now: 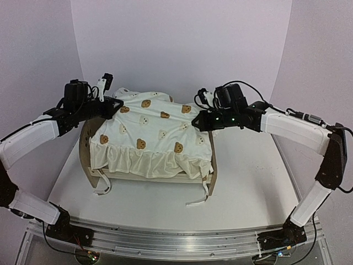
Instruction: Set up the pet bed
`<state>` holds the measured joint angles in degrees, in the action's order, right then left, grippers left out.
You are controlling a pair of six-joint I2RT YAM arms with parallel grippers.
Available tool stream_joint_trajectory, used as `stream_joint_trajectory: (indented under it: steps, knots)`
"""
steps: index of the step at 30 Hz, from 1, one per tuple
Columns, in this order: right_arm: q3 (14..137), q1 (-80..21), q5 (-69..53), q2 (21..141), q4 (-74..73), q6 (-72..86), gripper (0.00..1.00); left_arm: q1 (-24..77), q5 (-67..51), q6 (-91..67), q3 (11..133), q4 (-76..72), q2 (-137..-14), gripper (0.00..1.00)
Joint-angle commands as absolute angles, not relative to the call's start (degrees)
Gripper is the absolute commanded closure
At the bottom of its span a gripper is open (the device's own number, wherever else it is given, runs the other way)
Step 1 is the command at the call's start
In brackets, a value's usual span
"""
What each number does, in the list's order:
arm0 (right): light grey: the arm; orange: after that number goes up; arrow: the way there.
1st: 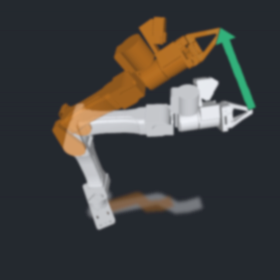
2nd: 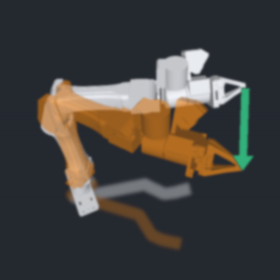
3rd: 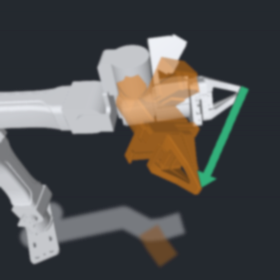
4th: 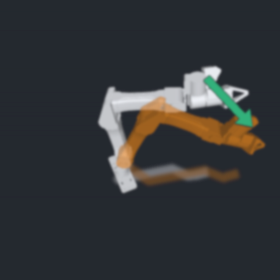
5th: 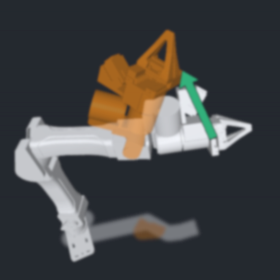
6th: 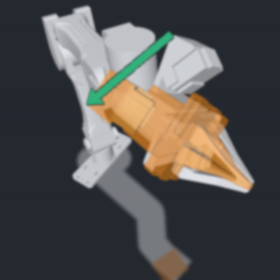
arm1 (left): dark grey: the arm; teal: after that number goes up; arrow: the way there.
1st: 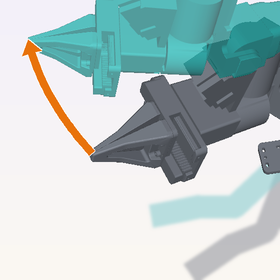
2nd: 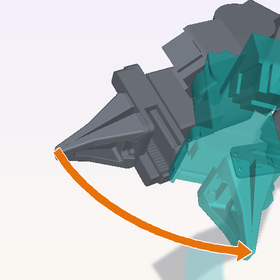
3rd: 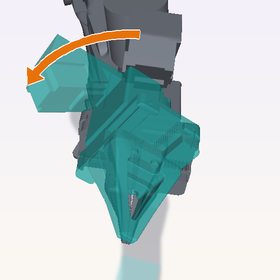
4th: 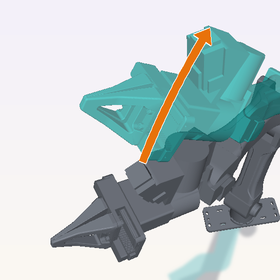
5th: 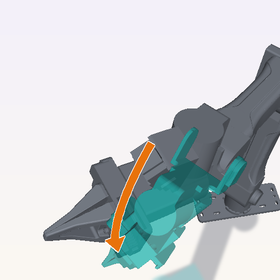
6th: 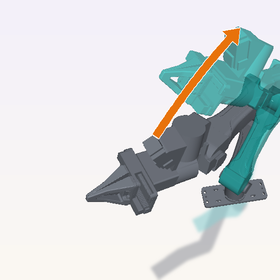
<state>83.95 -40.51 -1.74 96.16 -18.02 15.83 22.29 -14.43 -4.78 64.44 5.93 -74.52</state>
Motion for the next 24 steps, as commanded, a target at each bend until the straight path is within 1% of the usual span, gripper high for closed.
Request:
stream_joint_trajectory:
  steps: [1,5,7,10,12,14,18,22,24]
  knots:
    - [82.1,-38.9,1.8,97.1,-19.2,14.5,1.00,22.1,-12.5,-2.1,63.9,0.2,-75.5,1.00]
    - [85.0,-38.2,0.7,101.1,-19.3,15.2,1.00,22.1,-12.4,-0.3,63.6,0.3,-76.5,0.99]
    - [86.9,-38.1,1.1,102.2,-19.6,15.2,0.92,22.1,-13.5,1.6,63.8,0.7,-76.4,0.83]
    - [88.2,-38.1,4.3,101.9,-20.5,15.3,0.68,22.1,-16.3,5.0,64.5,1.8,-74.9,0.51]
    - [88.8,-38.1,5.5,101.0,-20.8,14.7,0.52,22.0,-18.7,7.5,65.4,3.2,-73.3,0.38]
    - [89.8,-38.1,5.4,100.0,-20.9,14.2,0.45,22.0,-20.1,9.8,66.3,5.2,-71.2,0.27]
    - [92.0,-38.2,4.7,98.0,-21.4,15.7,0.38,22.0,-20.2,10.6,67.5,10.9,-66.1,0.14]
    - [92.3,-39.9,6.3,96.1,-21.5,17.9,0.33,21.8,-15.8,3.6,67.0,18.3,-60.7,0.09]
    - [92.6,-42.1,8.0,95.9,-21.5,17.8,0.30,20.9,-16.2,0.9,65.0,20.3,-57.6,0.06]
